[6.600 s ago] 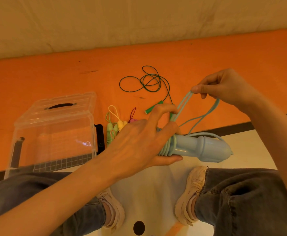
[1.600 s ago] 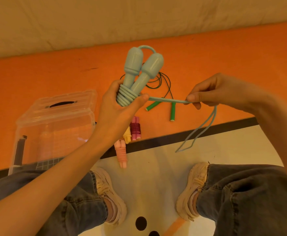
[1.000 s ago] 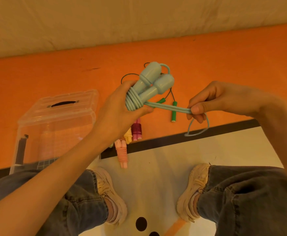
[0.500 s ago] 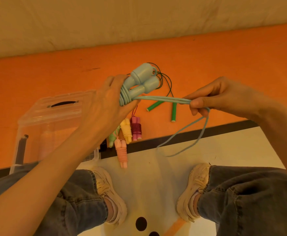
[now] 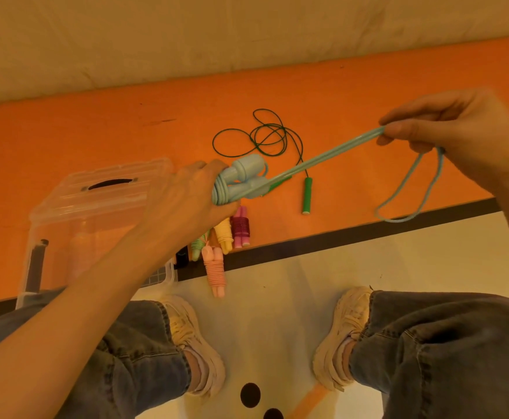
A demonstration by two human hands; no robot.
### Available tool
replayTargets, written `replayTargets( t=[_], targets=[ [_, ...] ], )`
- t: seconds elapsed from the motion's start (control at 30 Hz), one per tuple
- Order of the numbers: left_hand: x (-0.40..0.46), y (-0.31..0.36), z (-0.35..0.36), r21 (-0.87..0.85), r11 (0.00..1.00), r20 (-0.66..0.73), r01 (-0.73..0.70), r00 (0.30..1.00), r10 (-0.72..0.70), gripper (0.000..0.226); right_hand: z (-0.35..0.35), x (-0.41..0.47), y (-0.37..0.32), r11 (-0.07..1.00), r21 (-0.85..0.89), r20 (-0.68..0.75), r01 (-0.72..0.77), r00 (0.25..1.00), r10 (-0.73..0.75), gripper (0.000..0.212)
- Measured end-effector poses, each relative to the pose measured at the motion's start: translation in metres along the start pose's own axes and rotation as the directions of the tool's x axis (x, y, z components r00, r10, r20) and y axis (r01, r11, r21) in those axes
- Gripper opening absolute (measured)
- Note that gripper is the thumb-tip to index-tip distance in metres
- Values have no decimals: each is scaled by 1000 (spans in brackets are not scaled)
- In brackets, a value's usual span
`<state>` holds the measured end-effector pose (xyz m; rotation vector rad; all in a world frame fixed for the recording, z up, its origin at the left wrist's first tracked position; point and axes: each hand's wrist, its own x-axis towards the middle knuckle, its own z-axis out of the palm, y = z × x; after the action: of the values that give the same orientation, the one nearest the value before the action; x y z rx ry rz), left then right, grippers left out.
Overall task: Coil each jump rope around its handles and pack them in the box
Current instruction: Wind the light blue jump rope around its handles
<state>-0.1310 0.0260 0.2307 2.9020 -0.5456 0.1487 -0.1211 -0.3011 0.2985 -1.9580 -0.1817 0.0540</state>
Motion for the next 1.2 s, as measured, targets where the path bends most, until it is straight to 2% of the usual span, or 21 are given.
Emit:
replayTargets(
  t=[0.1,0.17,0.3,0.4,0.47,0.63,0.9,1.0,1.1,1.2],
  targets=[
    [1,3,-5,-24,1000,148,-1,989,5,44,4,2,2,999,-4,-51,42,998,-42,12],
    [0,5,-5,-64,996,251,-57,965,71,42,10,5,0,997,-20,-69,73,995,-75,13],
    [-3,10,-4,-291,945,430,-148,862,268,38,20,9,-5,994,-6,-83,111,990,-111,22],
    [-9,20,-3,-343,921,499,-186,794,347,25,29,13,-4,995,-31,-80,91,992,-93,25],
    [-13,29,-4,-355,905,492,-235,776,395,19,34,17,-3,995,-48,-72,85,993,-88,20],
    [-22,43,-6,-378,867,410,-326,780,472,30,42,19,0,992,-105,-45,69,996,-74,15],
    [-29,48,-6,-406,834,306,-374,804,510,30,45,22,1,990,-140,-80,34,996,-46,16],
    [-30,51,-4,-392,823,252,-412,812,527,38,46,22,2,984,-176,-78,4,997,-18,15],
    [-27,51,-5,-381,818,152,-432,843,516,42,46,21,6,976,-214,-75,-42,997,27,11],
    [-25,51,-11,-417,824,93,-385,883,460,44,43,22,8,975,-213,-92,-64,995,45,12]
  ],
)
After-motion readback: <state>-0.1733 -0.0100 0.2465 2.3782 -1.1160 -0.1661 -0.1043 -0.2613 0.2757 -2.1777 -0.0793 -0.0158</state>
